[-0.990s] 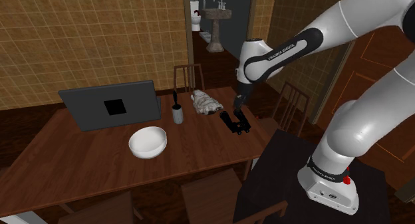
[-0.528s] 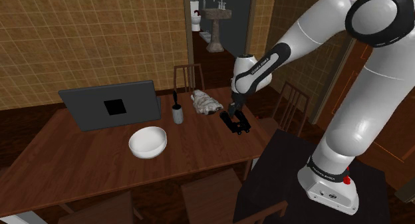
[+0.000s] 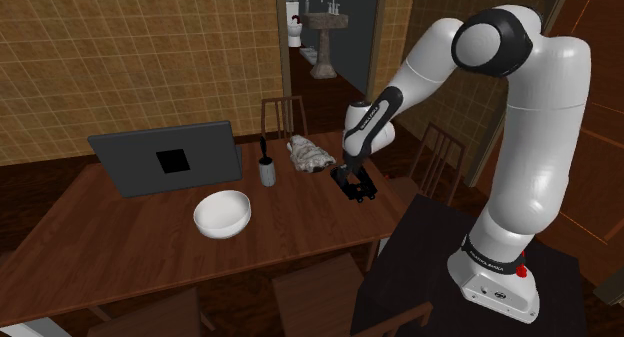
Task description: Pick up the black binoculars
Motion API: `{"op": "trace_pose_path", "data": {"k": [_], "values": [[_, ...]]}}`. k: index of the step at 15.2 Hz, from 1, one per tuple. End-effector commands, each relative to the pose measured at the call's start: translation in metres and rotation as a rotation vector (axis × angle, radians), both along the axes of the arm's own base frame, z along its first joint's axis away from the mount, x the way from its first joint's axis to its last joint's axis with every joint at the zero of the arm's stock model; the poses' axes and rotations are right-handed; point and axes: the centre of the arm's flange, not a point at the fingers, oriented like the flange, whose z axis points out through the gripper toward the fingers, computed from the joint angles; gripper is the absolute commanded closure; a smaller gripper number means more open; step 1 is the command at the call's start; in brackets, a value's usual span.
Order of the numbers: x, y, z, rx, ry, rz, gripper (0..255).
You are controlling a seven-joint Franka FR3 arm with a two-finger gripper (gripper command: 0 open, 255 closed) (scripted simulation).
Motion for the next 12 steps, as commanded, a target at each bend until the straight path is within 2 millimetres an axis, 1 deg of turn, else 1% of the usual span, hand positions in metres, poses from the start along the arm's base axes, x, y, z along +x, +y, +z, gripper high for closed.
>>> {"op": "trace_pose_path", "data": {"k": [1,6,7,9,10,12], "values": [[0.005,-0.005,-0.013,-0.002,-0.002,-0.004,0],[0.005,-0.005,-0.039,-0.002,-0.002,-0.004,0],[0.005,-0.005,-0.047,-0.002,-0.002,-0.004,0],[0.005,-0.005,-0.047,-0.002,-0.002,-0.004,0],[0.005,-0.004,-0.048,-0.002,-0.002,-0.004,255],[0.005,-0.004,-0.048,-0.002,-0.002,-0.004,255]]}}
